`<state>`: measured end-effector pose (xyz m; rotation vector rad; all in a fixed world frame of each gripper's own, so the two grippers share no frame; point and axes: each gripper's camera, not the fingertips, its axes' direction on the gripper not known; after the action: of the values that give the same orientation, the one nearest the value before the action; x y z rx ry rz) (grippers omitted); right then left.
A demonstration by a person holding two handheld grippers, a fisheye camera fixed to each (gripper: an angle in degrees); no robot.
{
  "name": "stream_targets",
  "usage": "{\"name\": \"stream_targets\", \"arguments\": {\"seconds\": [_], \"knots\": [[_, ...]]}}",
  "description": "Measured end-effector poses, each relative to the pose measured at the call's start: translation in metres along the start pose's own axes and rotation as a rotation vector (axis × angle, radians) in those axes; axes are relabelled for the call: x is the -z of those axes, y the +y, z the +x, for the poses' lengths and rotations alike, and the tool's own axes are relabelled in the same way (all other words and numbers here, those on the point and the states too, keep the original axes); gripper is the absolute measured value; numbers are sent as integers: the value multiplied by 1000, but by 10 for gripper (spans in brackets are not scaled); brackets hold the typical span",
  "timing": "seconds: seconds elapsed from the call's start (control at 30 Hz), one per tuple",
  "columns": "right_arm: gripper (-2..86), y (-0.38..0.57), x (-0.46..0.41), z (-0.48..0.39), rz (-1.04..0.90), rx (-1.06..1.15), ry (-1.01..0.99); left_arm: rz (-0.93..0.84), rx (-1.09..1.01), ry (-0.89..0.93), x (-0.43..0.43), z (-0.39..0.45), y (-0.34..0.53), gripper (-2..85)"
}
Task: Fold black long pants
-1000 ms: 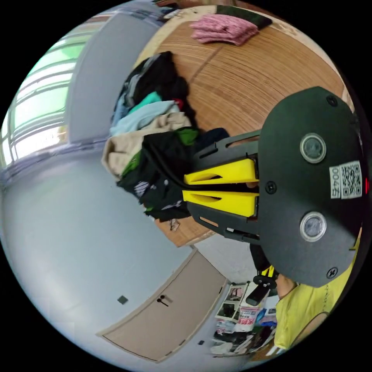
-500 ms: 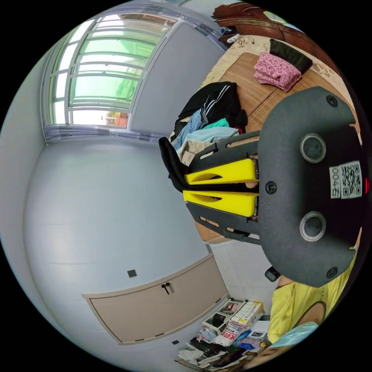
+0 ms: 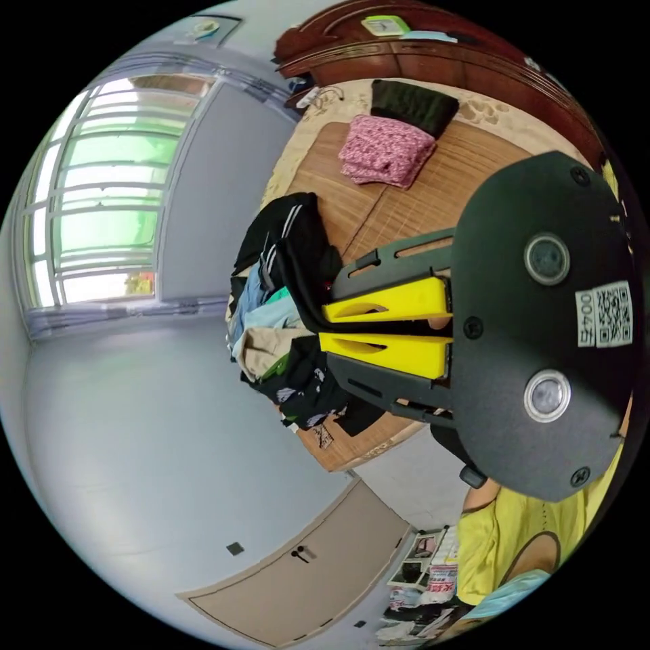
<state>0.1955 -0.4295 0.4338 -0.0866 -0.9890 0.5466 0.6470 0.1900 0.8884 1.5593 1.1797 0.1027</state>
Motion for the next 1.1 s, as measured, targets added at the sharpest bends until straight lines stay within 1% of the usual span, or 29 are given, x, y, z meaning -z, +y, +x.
{"name": "stream_targets", "arguments": {"seconds": [0.07,0.2,0.5,0.57,0.6,0.67,0.73,0.8,0.83,0.9,1.0,1.07,1.1], "knots": [[23,22,17,45,-5,-87,4,-39,6,30,-30,-3,-9,29],[24,58,41,110,-16,-190,30,-125,14,98,-99,-10,-31,30],[29,152,78,251,-110,-353,176,-274,50,238,-249,-24,-68,38],[33,175,91,289,-126,-395,247,-291,63,263,-279,-28,-78,43],[34,181,95,299,-128,-407,268,-305,71,280,-299,-30,-85,49],[41,208,108,341,-127,-503,357,-315,89,311,-324,-36,-93,72],[50,232,116,372,-130,-598,406,-386,130,363,-354,-45,-97,126],[50,259,122,397,-139,-697,463,-415,157,405,-364,-51,-95,152],[44,276,128,407,-113,-743,523,-420,151,423,-364,-53,-94,156],[38,299,137,412,-57,-751,546,-422,103,416,-356,-54,-92,157],[45,331,141,404,11,-647,439,-440,-3,369,-330,-62,-87,148],[34,360,130,387,1,-539,335,-433,-75,280,-302,-71,-80,141],[29,368,125,382,-8,-515,313,-430,-112,212,-280,-79,-73,138]]}}
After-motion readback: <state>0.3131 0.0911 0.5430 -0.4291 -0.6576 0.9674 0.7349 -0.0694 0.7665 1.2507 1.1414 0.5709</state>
